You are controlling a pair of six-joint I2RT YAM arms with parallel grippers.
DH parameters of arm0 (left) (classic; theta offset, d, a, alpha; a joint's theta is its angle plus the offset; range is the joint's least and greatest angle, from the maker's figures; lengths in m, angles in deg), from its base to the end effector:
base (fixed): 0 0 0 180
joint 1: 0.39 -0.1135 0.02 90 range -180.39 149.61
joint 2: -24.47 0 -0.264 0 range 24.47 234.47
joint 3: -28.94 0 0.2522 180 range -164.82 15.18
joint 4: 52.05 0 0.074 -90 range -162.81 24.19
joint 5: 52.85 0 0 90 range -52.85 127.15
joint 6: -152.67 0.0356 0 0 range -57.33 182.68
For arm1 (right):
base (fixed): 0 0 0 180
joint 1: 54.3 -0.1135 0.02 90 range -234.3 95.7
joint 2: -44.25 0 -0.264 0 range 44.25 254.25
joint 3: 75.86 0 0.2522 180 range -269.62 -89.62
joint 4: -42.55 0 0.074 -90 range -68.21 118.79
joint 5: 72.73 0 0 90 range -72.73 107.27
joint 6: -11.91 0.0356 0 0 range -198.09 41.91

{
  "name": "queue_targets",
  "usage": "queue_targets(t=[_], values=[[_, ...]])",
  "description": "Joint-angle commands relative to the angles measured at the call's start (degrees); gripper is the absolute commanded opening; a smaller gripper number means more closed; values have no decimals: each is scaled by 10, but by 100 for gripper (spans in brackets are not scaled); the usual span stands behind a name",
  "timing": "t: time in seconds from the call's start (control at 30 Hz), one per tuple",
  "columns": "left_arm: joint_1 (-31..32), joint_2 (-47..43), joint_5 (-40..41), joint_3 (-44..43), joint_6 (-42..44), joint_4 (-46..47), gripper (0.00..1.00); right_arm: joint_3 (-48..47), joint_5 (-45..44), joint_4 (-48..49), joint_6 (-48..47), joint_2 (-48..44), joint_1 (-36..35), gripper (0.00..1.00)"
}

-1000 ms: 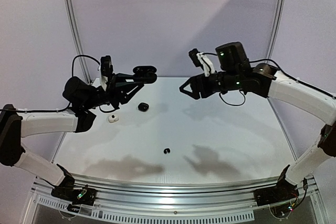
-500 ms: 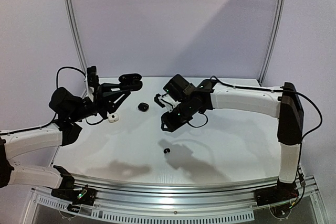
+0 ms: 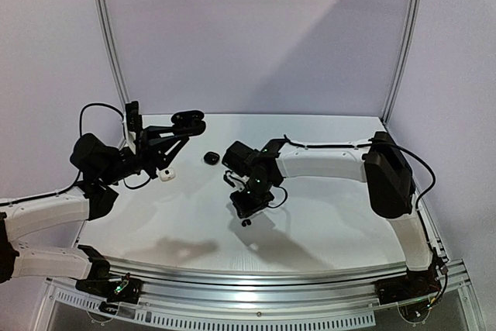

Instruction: Insert the wireless bluetooth earbuds into the charging case

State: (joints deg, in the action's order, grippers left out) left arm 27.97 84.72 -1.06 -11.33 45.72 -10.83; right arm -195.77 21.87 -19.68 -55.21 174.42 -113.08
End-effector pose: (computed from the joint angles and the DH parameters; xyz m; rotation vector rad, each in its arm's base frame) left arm 0.1841 -0.1244 0.2935 0.7316 1.1459 -1.0705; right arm 0.2419 0.4046 0.1659 -0.9227 2.7893 0.3851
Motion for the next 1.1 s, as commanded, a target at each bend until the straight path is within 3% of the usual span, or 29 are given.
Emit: queue_targets(t=[0.0,0.33,1.07], values=[[-8,5,4,5,1,6,0,-7,-10,-14,34,19,-6,27],[-8,10,1,3,-2,7,0,3,-23,-15,41,22,-8,19],[-8,12,0,7,-4,8,0,-3,-34,-40,52,30,-12,12]])
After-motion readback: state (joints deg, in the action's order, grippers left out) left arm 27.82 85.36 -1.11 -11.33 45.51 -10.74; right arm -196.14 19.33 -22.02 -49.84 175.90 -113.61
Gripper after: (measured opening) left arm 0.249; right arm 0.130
